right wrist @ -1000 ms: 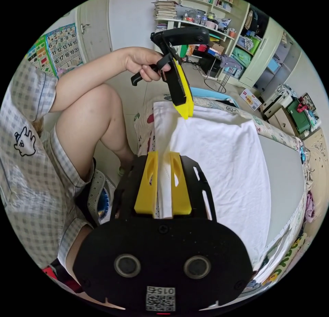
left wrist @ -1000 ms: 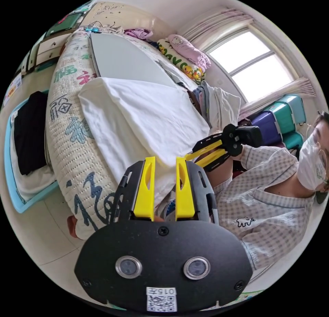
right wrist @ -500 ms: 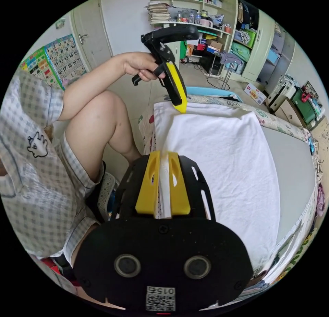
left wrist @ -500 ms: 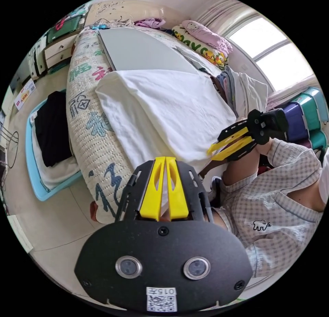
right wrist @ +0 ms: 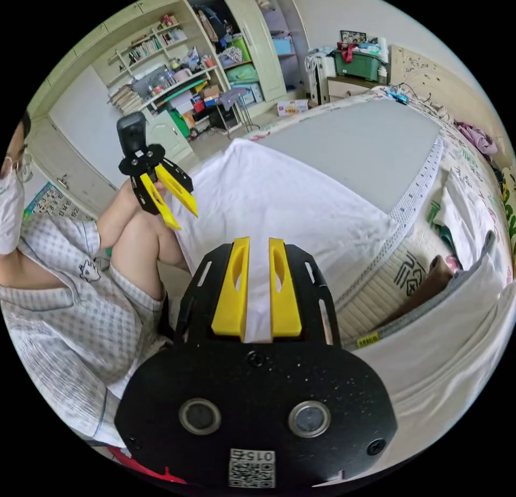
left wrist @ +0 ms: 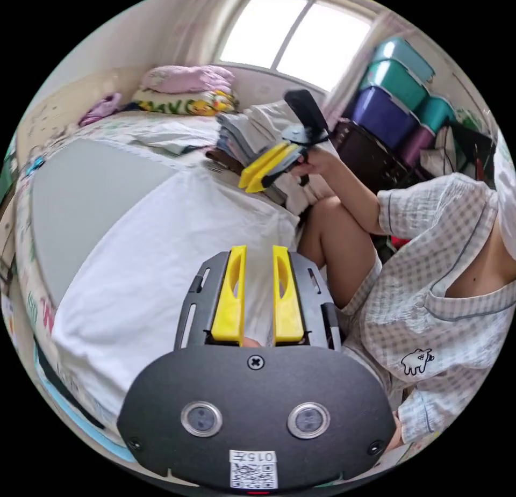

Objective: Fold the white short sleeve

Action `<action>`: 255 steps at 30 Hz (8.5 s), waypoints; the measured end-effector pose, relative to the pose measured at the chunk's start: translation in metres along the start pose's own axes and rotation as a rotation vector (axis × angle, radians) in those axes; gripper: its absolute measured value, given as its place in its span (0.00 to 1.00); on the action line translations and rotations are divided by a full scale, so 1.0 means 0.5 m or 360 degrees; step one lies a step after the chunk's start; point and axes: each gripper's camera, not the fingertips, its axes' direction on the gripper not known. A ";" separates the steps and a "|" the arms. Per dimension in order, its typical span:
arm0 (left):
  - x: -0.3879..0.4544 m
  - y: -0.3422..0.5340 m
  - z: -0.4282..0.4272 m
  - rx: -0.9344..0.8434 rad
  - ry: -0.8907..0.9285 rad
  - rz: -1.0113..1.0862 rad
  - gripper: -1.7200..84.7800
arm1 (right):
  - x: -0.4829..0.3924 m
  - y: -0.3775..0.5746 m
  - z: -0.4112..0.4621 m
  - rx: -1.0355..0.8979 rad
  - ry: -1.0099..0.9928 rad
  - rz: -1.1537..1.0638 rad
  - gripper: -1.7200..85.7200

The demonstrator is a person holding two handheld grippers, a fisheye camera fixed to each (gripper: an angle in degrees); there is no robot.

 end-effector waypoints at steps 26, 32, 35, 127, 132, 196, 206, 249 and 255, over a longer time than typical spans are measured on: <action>0.098 -0.093 0.356 -0.0394 0.0036 0.0380 0.05 | 0.064 0.078 0.012 -0.0388 0.0006 0.0014 0.02; 0.087 -0.088 0.395 -0.0488 0.0065 0.0388 0.08 | 0.065 0.103 0.009 -0.0423 -0.0020 0.0082 0.02; 0.066 -0.081 0.382 -0.0478 0.0103 0.0383 0.09 | 0.049 0.123 -0.025 -0.0269 0.0005 0.0085 0.02; -0.070 0.186 -0.430 0.0331 -0.0249 -0.0436 0.13 | -0.676 0.412 0.293 0.0269 0.0733 -0.0083 0.10; 0.159 0.258 -0.338 0.0292 -0.0368 -0.0377 0.13 | -0.615 0.454 0.275 0.0188 0.0749 0.0063 0.11; 0.511 0.430 -0.406 0.0533 -0.0732 -0.0572 0.02 | -0.537 0.432 0.394 -0.0134 0.0963 -0.0071 0.01; 0.516 0.405 -0.351 0.0177 -0.0783 -0.0487 0.02 | -0.517 0.434 0.400 -0.0252 0.0955 -0.0079 0.01; 0.560 0.379 -0.317 0.0223 -0.0961 -0.0392 0.02 | -0.509 0.455 0.362 -0.0097 0.0930 -0.0057 0.02; 0.551 0.384 -0.323 0.0292 -0.0930 -0.0435 0.08 | -0.503 0.459 0.341 0.0012 0.0890 -0.0010 0.07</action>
